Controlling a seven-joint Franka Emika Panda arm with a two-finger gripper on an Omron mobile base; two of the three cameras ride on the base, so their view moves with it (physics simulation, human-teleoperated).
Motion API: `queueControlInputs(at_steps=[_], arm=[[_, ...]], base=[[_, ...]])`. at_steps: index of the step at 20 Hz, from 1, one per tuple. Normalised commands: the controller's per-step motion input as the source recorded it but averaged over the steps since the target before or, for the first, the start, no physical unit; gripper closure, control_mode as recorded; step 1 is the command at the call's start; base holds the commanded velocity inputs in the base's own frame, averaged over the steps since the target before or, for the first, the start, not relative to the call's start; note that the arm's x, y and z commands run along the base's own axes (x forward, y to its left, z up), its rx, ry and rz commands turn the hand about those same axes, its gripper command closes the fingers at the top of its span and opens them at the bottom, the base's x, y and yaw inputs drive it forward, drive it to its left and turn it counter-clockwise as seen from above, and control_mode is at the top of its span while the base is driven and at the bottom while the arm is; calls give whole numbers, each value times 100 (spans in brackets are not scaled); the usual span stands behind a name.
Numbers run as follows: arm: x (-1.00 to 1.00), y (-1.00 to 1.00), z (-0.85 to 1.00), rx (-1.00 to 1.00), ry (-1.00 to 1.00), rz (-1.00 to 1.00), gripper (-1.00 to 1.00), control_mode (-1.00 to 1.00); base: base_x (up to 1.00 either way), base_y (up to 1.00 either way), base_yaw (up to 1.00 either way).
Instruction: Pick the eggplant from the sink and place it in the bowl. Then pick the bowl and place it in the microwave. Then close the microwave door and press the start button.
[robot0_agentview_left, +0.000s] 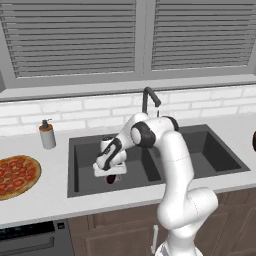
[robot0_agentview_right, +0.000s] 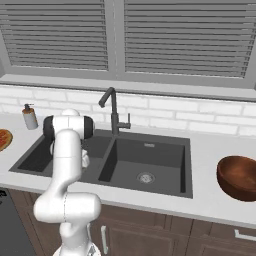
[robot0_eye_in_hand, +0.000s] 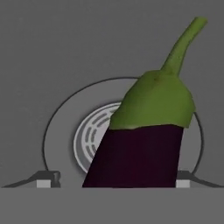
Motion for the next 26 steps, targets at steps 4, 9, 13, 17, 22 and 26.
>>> queueControlInputs(at_steps=[4, 9, 13, 17, 22, 26], arm=[[0, 0, -34, 0, 0, 0, 100, -100], [-15, 0, -2, 0, 0, 0, 100, -100], [-36, -1, 50, 1, -3, 0, 100, -100], [-52, -1, 100, 4, -14, 0, 100, -100], [-71, -6, 100, 5, -17, 0, 100, -100], [-88, -12, 100, 2, -21, 2, 100, -100]], base=[[0, 0, 0], [0, 0, 0], [0, 0, 0], [0, 0, 0], [0, 0, 0], [0, 0, 0]])
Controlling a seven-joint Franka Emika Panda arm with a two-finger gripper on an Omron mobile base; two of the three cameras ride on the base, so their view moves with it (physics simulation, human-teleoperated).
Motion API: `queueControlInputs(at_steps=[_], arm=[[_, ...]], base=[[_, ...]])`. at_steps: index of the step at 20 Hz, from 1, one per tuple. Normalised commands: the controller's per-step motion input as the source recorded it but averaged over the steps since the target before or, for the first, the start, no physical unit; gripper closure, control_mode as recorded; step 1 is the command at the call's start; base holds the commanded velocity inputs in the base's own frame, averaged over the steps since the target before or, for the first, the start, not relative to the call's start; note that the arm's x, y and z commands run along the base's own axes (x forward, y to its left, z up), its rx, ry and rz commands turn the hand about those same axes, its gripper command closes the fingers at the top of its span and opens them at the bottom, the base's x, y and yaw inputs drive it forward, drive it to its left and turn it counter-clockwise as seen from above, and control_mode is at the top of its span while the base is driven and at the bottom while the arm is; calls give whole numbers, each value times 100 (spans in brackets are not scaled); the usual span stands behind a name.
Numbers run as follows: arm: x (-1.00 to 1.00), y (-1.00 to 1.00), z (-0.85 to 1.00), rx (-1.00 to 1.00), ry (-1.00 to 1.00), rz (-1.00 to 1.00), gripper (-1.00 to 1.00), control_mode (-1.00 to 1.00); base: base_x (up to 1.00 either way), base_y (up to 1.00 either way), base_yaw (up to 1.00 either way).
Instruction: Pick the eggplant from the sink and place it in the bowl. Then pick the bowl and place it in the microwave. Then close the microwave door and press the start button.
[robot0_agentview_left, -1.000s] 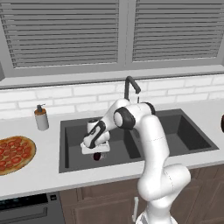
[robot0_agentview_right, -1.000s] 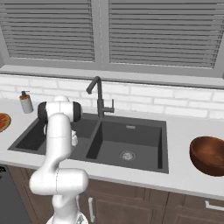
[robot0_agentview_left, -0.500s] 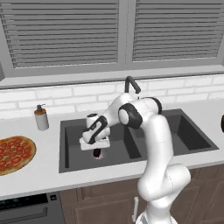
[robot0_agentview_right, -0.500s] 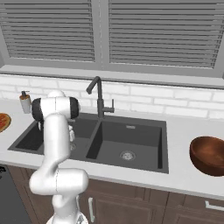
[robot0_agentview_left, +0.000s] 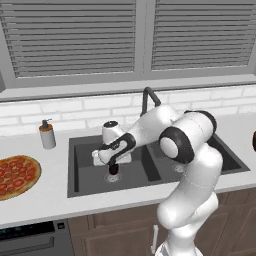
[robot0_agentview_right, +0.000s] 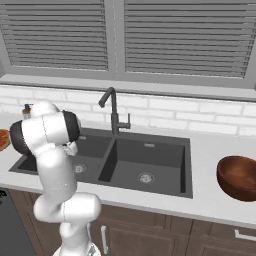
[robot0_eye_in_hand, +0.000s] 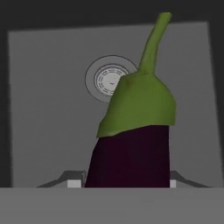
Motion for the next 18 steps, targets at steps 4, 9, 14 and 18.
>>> queueControlInputs(at_steps=[4, 9, 14, 18], arm=[[-76, -16, 100, 1, -37, 2, 100, -100], [-63, -10, 100, 5, -43, 4, 100, -100], [-55, -17, 100, 8, -28, 1, 100, -100], [-57, -47, 100, 4, -8, 0, 100, -100]], base=[[0, 0, 0], [0, 0, 0], [0, 0, 0], [0, 0, 0]])
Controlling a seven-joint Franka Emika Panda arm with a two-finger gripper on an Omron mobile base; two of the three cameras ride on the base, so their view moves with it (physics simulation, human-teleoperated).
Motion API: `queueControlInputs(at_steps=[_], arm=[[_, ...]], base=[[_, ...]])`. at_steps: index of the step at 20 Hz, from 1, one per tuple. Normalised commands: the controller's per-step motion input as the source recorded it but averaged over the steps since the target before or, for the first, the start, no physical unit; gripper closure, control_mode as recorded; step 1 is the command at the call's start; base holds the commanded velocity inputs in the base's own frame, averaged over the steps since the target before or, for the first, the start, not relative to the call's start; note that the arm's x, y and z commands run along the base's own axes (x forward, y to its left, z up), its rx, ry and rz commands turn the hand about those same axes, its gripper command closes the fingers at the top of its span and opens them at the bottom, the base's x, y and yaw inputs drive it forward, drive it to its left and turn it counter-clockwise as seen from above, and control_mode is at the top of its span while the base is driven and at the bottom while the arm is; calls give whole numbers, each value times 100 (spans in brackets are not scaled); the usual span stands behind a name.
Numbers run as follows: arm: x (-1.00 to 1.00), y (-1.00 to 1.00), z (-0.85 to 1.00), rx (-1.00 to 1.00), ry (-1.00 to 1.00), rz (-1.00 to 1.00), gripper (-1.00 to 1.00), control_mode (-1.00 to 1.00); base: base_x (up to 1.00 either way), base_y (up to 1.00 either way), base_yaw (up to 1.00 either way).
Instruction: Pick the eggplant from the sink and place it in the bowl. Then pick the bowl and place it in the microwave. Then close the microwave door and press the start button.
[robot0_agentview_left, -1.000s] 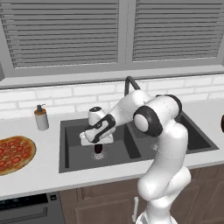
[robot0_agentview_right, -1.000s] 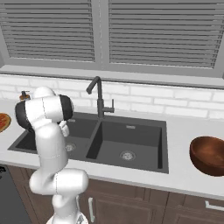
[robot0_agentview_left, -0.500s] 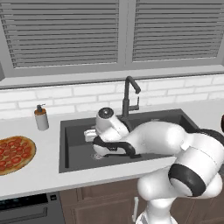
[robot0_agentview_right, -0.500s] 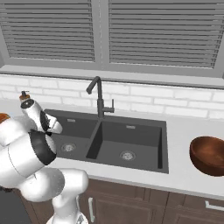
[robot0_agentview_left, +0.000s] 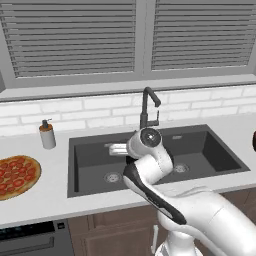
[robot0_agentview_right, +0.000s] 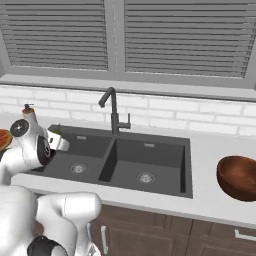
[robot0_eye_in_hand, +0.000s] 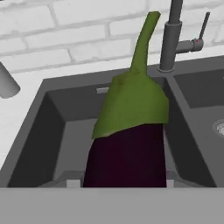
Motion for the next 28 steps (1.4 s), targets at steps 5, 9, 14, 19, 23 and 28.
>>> queueControlInputs(at_steps=[5, 9, 14, 19, 23, 28], arm=[[-51, -51, 100, 0, 1, 0, 100, -100], [-34, -89, 99, 0, 7, -2, 100, -100], [-19, -100, 60, -5, 10, -7, 100, -100], [-8, -100, 51, -8, 12, -9, 100, -100], [-2, -100, 23, -15, 18, -11, 100, -100], [7, -100, -2, -16, 30, -12, 100, -100]], base=[[0, 0, 0], [0, 0, 0], [0, 0, 0], [0, 0, 0], [0, 0, 0], [0, 0, 0]])
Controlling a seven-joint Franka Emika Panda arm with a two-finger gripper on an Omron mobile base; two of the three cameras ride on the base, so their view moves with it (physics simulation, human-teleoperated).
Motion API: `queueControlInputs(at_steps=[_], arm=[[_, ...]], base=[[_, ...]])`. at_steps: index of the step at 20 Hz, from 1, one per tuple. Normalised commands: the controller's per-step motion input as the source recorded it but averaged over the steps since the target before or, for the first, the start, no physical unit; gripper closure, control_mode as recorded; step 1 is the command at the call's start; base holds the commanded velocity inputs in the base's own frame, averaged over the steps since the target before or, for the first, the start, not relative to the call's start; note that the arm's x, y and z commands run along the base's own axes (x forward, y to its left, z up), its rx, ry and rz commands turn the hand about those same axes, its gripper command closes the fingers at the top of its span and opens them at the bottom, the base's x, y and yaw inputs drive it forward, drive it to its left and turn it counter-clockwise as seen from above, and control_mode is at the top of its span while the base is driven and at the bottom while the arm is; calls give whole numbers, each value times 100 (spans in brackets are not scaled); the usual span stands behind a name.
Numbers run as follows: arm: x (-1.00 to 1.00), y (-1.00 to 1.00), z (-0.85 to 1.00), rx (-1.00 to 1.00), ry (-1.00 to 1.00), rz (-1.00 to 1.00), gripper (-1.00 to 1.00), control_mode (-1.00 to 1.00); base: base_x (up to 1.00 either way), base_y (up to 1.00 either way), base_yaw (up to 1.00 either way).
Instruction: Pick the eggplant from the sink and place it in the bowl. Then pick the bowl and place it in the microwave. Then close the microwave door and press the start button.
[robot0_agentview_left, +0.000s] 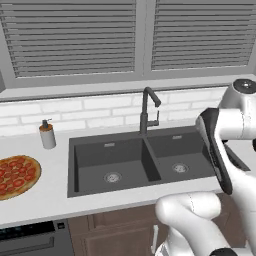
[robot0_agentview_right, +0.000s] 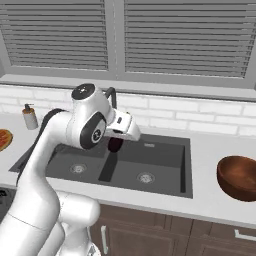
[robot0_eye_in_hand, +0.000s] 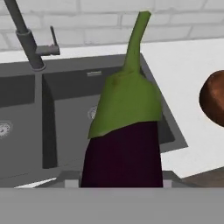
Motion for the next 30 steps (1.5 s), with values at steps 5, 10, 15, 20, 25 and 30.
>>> queueControlInputs(at_steps=[5, 10, 15, 20, 25, 30], arm=[[33, -97, -20, -4, 15, -5, 100, -100], [24, -81, -1, 0, 11, -1, 100, -100], [55, -71, -22, -1, 13, 0, 100, -100], [48, -68, -28, 0, 8, 0, 100, -100], [45, -67, -28, 0, 6, 0, 100, -100], [11, -82, -3, 0, 2, -1, 100, -100]], base=[[0, 0, 0], [0, 0, 0], [0, 0, 0], [0, 0, 0], [0, 0, 0], [0, 0, 0]])
